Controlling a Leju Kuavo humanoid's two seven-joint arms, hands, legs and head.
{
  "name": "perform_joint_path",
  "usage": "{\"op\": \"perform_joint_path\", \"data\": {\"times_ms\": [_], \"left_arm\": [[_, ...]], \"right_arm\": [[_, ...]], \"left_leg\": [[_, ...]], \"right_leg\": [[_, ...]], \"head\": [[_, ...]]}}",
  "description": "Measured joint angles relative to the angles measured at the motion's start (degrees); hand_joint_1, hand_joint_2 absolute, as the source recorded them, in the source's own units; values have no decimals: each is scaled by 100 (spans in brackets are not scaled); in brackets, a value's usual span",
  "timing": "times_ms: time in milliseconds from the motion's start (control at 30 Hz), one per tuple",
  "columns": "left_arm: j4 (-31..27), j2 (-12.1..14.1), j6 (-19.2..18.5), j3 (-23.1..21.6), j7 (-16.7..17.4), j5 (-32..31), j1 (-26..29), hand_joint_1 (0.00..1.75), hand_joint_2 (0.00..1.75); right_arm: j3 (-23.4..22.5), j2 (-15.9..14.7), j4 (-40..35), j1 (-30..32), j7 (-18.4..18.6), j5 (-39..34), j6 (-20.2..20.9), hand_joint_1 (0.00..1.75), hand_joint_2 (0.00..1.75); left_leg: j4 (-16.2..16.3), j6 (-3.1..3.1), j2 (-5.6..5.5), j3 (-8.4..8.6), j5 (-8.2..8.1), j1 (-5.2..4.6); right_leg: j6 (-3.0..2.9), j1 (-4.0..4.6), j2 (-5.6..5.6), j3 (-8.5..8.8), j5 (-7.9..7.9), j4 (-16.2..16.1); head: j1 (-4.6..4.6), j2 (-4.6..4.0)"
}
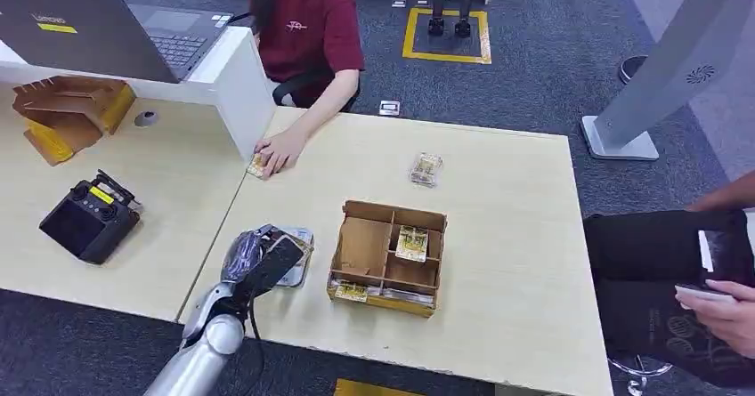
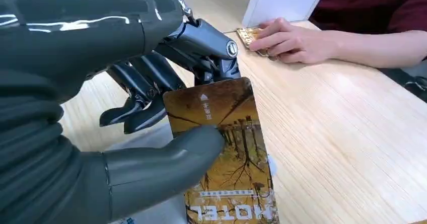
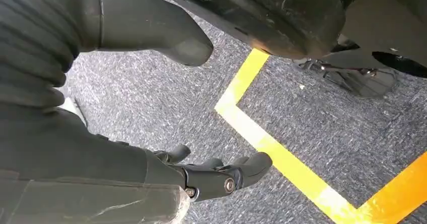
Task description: Pass the card to the sensor for recognition and then transmit it.
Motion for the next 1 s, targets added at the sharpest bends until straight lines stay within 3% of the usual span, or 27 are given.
{"op": "perform_joint_path", "data": {"times_ms": [267,600,1000], "left_arm": [[253,-87,494,37,457,-889,-97,175,175],[743,-227,929,437,800,-1953,-259,175,175],[1060,-339,956,796,818,-2199,-358,175,175]], "right_arm": [[-24,7,0,-1,11,105,31,0,175],[-42,22,0,-2,-17,256,103,0,175],[-83,22,0,-4,-90,352,116,0,175]], "left_leg": [[0,0,0,1,0,0],[0,0,0,5,0,0],[0,0,-1,12,0,0]], "right_leg": [[0,0,0,1,0,0],[0,0,1,4,0,2],[0,0,-2,13,0,2]], "head": [[0,0],[0,0],[0,0]]}}
